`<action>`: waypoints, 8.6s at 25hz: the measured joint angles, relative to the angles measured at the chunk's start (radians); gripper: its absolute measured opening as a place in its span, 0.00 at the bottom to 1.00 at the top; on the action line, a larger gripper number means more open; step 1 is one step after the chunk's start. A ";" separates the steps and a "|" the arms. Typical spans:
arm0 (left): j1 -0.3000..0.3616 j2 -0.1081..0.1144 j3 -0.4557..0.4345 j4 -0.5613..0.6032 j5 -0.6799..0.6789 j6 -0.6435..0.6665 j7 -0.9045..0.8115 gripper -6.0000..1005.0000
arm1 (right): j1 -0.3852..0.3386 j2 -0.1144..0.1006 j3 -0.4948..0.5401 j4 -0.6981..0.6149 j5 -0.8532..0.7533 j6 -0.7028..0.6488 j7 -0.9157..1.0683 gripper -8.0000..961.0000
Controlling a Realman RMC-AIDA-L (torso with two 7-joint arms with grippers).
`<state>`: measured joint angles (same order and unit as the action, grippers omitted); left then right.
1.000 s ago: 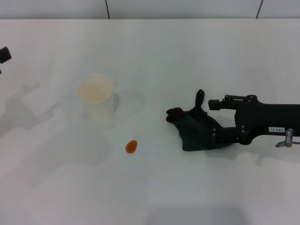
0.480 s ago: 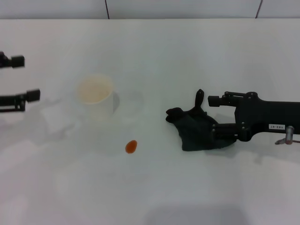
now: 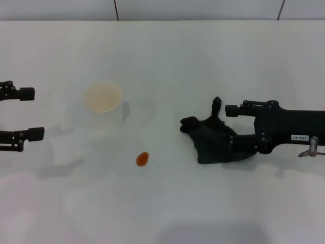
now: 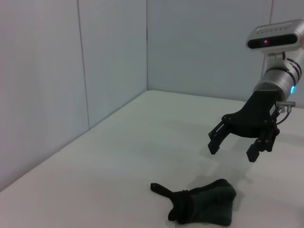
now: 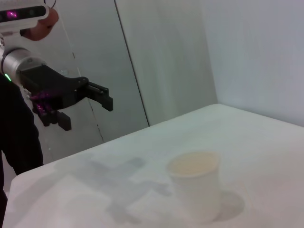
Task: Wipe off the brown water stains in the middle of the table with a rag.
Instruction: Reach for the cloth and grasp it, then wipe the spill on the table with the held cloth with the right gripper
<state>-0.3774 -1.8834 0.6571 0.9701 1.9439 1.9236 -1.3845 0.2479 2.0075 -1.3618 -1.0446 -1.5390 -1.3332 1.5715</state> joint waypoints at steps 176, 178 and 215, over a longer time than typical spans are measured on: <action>0.038 -0.110 -0.008 0.141 0.000 -0.082 -0.021 0.87 | 0.267 0.015 -0.652 -0.028 -0.295 0.631 0.400 0.10; 0.038 -0.109 -0.008 0.142 0.000 -0.084 -0.021 0.87 | 0.260 0.015 -0.665 -0.039 -0.282 0.612 0.400 0.10; 0.029 -0.113 -0.008 0.137 -0.002 -0.123 -0.001 0.87 | 0.165 -0.001 -0.347 -0.034 -0.276 0.509 0.342 0.11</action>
<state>-0.3487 -1.9968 0.6489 1.1069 1.9419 1.8010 -1.3852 0.4132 2.0069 -1.7086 -1.0782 -1.8153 -0.8241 1.9133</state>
